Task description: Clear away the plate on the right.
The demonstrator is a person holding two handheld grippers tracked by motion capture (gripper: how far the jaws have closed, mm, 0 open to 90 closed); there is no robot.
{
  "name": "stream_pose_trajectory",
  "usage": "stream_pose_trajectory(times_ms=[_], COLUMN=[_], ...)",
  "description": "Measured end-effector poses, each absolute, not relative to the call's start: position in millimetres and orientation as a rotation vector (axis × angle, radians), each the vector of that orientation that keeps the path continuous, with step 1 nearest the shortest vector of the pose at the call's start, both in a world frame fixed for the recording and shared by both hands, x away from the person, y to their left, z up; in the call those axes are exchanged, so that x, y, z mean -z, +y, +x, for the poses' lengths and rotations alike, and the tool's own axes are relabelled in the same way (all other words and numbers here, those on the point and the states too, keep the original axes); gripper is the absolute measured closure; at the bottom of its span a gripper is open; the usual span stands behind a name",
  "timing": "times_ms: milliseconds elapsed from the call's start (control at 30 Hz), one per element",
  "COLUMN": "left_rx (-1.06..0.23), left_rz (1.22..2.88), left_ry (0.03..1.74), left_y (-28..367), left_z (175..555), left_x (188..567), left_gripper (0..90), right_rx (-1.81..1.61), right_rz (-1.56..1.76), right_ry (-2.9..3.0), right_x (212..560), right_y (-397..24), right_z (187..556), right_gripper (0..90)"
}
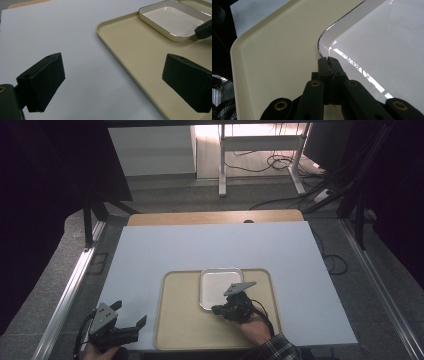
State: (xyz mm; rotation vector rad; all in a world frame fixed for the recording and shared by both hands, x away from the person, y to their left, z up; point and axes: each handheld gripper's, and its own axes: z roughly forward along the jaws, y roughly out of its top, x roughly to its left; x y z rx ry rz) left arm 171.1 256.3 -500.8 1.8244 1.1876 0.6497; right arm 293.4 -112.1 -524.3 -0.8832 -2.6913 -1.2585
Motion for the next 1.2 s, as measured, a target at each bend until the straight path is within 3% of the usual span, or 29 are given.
stream_pose_trajectory(times_ms=[267, 667, 1200], left_rx=[-0.649, -0.648, -0.648], left_rz=[1.824, 1.822, 1.822], left_ry=[1.188, 1.185, 1.182], left_y=[256.3, 256.7, 256.7], left_z=[171.1, 170.8, 170.5], left_x=[500.8, 500.7, 500.7], left_gripper=[4.1, 4.1, 4.1], right_rx=[1.251, 1.26, 1.314], right_rz=[-0.867, -0.878, -0.901], right_ry=[-2.722, -2.709, -2.758], right_x=[523.7, 519.6, 504.3], right_y=[-108.9, -114.5, -131.2], right_z=[290.3, 286.0, 283.8], right_gripper=[89.3, 77.7, 51.5])
